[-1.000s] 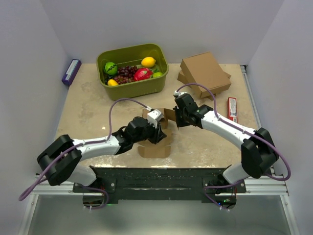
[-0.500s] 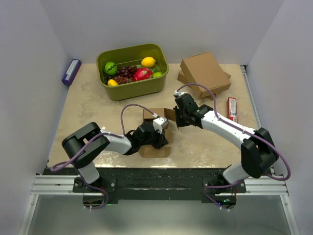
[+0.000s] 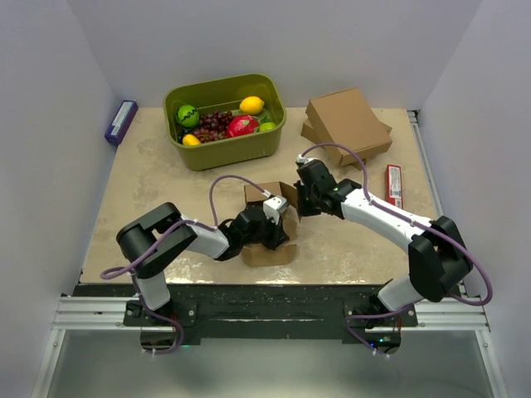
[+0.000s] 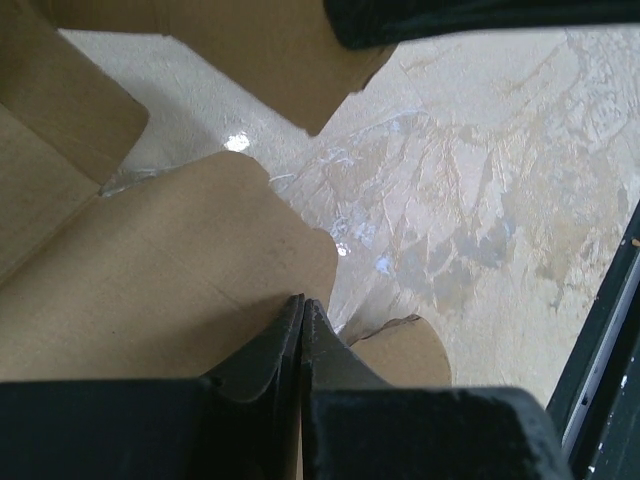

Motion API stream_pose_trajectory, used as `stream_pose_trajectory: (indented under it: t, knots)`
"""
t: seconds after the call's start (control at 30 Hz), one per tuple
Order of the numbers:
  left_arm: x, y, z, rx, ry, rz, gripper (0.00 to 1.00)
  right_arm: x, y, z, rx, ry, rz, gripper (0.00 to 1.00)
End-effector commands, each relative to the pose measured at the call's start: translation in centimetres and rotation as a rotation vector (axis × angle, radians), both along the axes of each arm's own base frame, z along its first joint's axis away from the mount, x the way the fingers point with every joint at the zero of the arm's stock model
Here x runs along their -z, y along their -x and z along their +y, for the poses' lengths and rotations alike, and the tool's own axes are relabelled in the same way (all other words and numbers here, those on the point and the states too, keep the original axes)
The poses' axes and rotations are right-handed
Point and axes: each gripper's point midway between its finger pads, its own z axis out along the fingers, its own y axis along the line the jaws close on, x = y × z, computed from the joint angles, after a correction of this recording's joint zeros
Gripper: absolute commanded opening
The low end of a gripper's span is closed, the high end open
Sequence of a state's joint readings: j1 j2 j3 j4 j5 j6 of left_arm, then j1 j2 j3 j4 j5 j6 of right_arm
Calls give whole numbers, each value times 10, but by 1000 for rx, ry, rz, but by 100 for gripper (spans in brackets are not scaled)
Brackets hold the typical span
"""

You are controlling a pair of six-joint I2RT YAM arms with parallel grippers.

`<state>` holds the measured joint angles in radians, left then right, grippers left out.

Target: Fold the paper box

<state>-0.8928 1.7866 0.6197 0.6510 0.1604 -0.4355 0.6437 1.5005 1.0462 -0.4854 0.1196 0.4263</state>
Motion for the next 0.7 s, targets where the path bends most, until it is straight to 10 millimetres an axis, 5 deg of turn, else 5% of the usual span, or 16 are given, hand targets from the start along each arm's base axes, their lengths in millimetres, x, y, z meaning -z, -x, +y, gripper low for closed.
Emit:
stream_pose_trajectory:
  t: [0.0,0.37,0.47,0.67]
  knots:
    - [22,-1,7,-27,-67,25,5,-2,5,17,27,-101,-6,0]
    - [18,-1,6,-21,-60,21,5,29,13,15,107,-46,-5,0]
    - [4,-1,3,-14,-35,5,12,30,12,10,128,-21,-14,0]
    - [-44,-1,-5,5,55,-39,43,31,11,2,159,2,-30,0]
